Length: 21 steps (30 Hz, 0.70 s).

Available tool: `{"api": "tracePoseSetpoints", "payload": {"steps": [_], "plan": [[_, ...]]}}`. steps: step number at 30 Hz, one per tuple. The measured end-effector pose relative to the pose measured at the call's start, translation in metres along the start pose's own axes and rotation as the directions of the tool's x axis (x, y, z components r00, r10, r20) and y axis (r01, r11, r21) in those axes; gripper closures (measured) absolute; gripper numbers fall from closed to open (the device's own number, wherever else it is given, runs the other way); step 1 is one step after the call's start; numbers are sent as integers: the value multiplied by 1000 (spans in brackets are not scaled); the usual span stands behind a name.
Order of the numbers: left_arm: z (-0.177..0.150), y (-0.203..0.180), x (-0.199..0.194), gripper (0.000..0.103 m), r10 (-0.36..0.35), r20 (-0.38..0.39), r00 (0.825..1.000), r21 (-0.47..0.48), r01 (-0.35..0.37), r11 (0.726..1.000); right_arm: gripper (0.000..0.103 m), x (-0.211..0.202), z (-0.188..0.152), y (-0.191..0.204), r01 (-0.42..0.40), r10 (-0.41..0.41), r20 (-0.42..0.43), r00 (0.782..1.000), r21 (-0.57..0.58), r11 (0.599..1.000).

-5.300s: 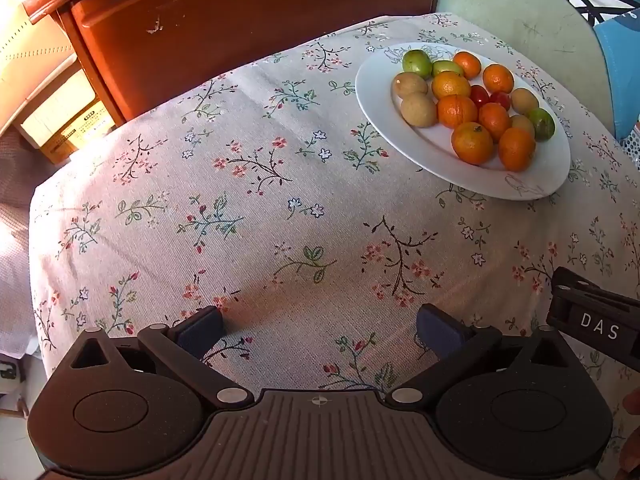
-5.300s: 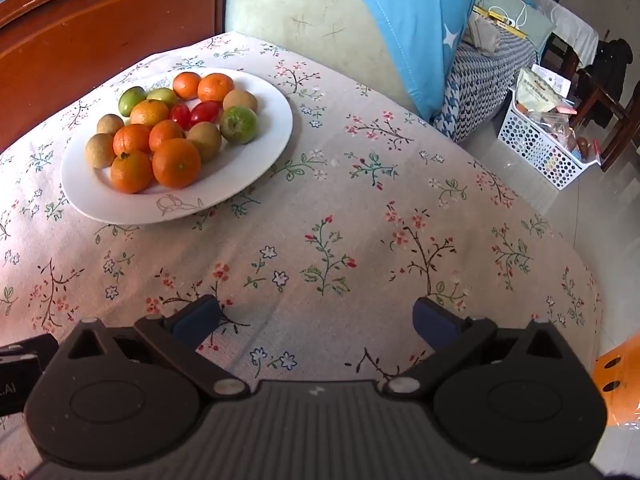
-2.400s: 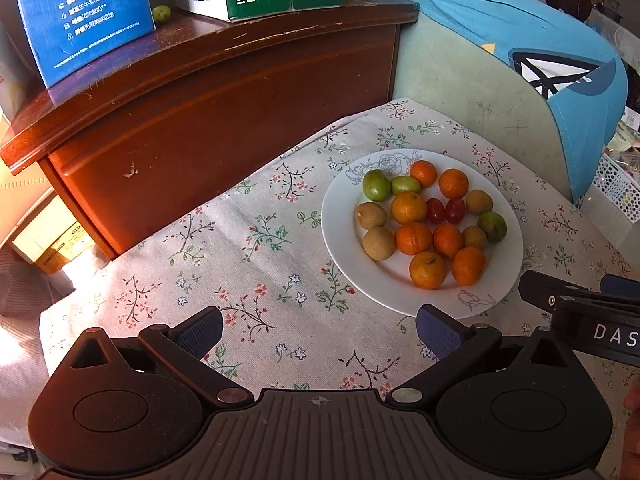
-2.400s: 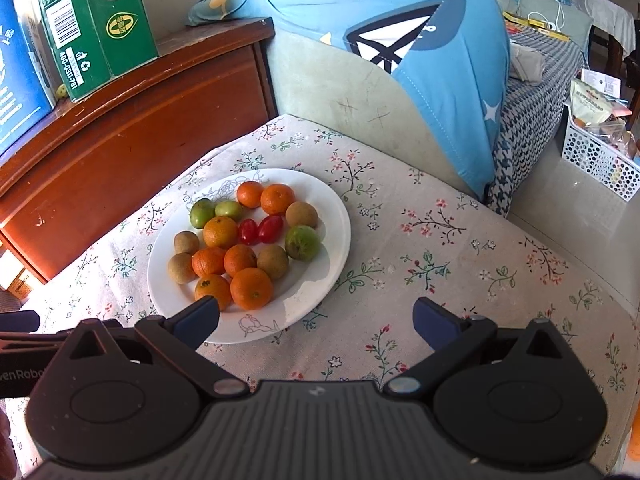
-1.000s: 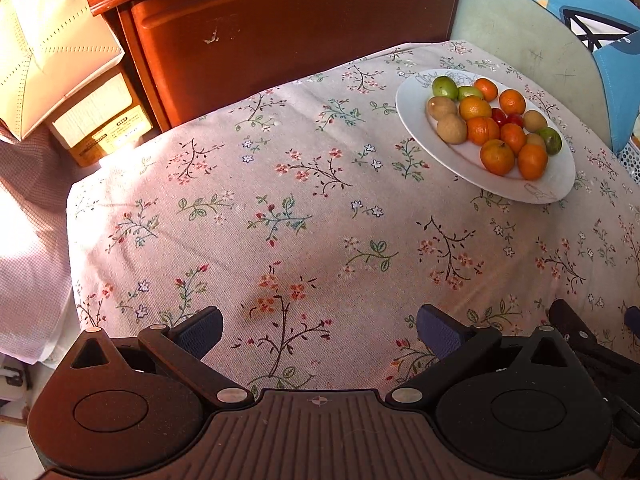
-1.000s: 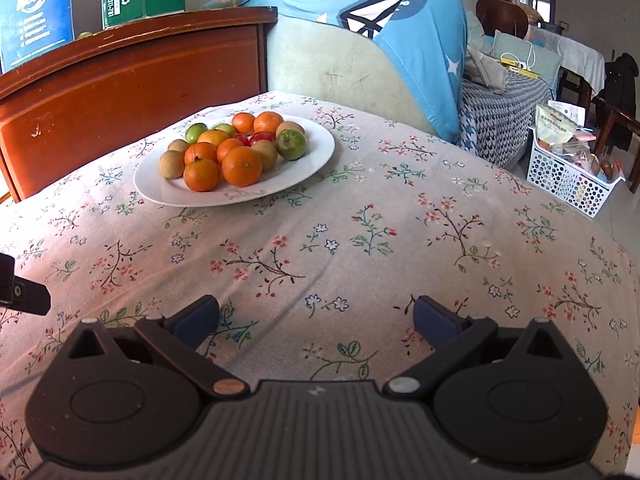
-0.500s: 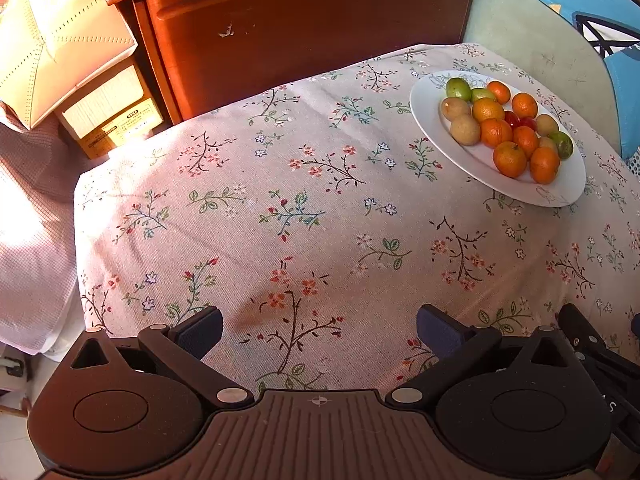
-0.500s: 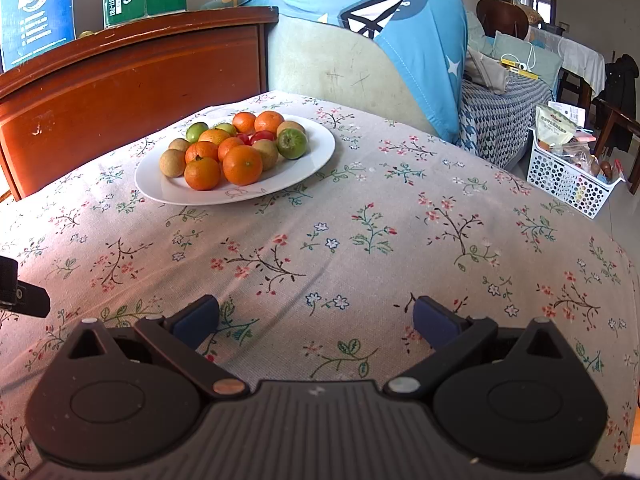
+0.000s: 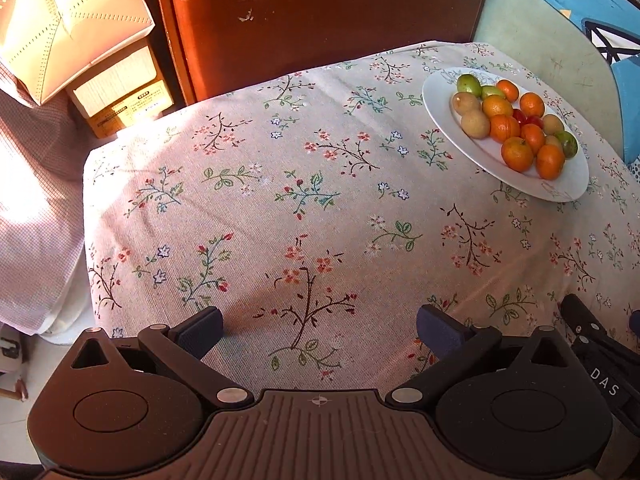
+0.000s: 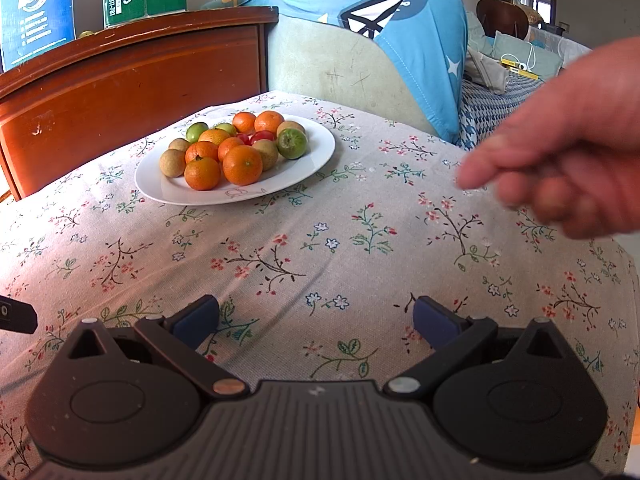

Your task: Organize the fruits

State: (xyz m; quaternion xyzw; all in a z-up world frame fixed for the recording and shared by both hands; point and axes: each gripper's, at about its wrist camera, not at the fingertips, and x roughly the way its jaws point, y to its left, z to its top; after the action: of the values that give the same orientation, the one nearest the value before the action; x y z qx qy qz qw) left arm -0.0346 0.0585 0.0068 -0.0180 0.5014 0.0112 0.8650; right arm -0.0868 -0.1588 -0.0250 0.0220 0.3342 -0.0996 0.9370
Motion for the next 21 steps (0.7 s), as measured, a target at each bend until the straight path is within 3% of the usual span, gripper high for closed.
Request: {"api": "tracePoseSetpoints", "payload": {"steps": [6, 12, 21], "plan": [[0, 2, 6, 0, 4, 49, 999, -6, -4, 1000, 1, 0, 0, 0, -1, 1, -1, 1000, 0, 1000], [-8, -7, 8, 0, 10, 108, 994, 59, -16, 998, 1, 0, 0, 0, 1, -1, 0, 1000, -1, 1000], [-25, -11, 8, 0, 11, 227, 974, 50, -23, 998, 1, 0, 0, 1, 3, -3, 0, 1000, -2, 1000]]}}
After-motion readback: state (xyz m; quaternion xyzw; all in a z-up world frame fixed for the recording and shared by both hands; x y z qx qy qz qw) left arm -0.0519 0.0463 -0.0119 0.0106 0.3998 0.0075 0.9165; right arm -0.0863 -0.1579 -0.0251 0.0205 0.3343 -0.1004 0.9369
